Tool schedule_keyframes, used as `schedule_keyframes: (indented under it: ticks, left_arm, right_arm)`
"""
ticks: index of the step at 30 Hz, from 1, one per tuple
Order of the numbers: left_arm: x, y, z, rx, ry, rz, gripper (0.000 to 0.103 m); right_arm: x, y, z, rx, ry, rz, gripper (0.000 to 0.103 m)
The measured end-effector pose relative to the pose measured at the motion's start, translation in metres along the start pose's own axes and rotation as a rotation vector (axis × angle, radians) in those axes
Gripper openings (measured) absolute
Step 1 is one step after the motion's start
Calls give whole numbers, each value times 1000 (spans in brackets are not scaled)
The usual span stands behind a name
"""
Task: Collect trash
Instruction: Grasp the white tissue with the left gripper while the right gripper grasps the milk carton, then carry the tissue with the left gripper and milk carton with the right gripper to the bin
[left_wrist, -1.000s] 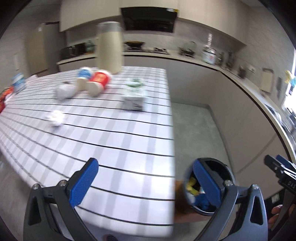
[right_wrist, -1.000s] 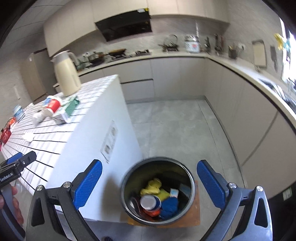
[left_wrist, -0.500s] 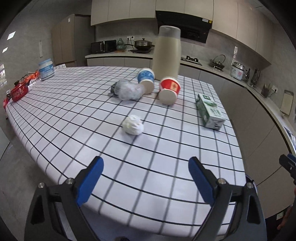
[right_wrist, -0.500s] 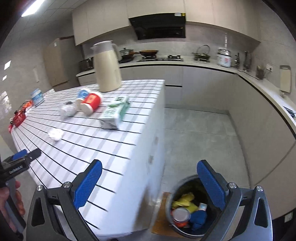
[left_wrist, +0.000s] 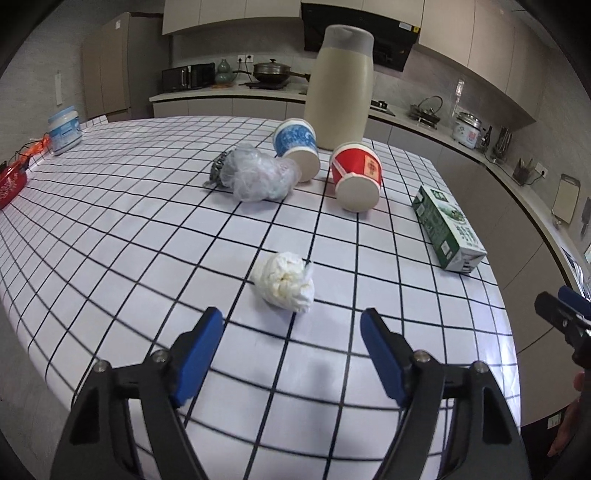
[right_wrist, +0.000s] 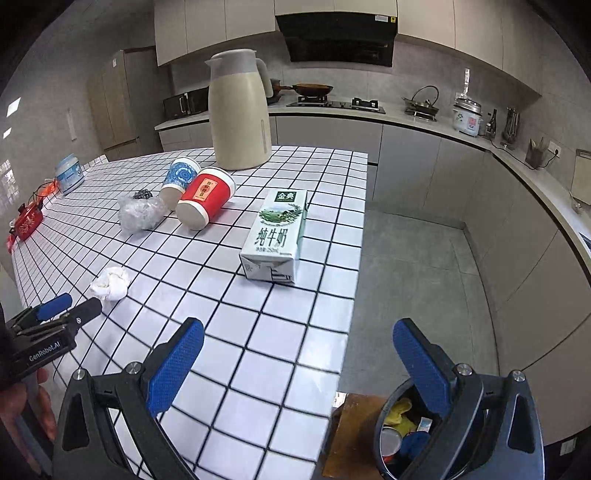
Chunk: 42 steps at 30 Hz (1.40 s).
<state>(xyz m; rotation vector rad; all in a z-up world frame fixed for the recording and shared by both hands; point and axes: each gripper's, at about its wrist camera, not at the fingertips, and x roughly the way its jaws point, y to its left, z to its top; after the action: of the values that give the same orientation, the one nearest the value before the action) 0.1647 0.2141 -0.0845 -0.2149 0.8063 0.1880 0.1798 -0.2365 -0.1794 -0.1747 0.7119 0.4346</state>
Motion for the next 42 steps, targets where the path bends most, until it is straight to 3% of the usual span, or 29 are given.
schedule_keyframes:
  ticks: [11,14,18,23,24,25,26,42]
  left_arm:
    - [36,15,23,7,50,-31,68]
    - [46,18,27,9,70,-40,62]
    - [52,18,31,13,85,-63,48]
    - [58,17,39,18,74,-77,39]
    - [59,17,41,18,71,-77,38]
    - [60,16,42,20,69,-75,37]
    - [61,16,43,22,68,-75,37]
    - [34,7,45,31,3,-105,34]
  right_arm:
    - [61,17,38,-6,40,-13,103]
    - [81,17,45,1,66,-18,103]
    - [103,15,52,14,93,-17,94]
    - [124,15,63,31,118,2,88]
    - [128,16,64,32,125,8,82]
    - [130,17,64,30,132,11,67]
    - [133,17,63,32,144,23,59]
    - [78,8,49,18,30,66,56]
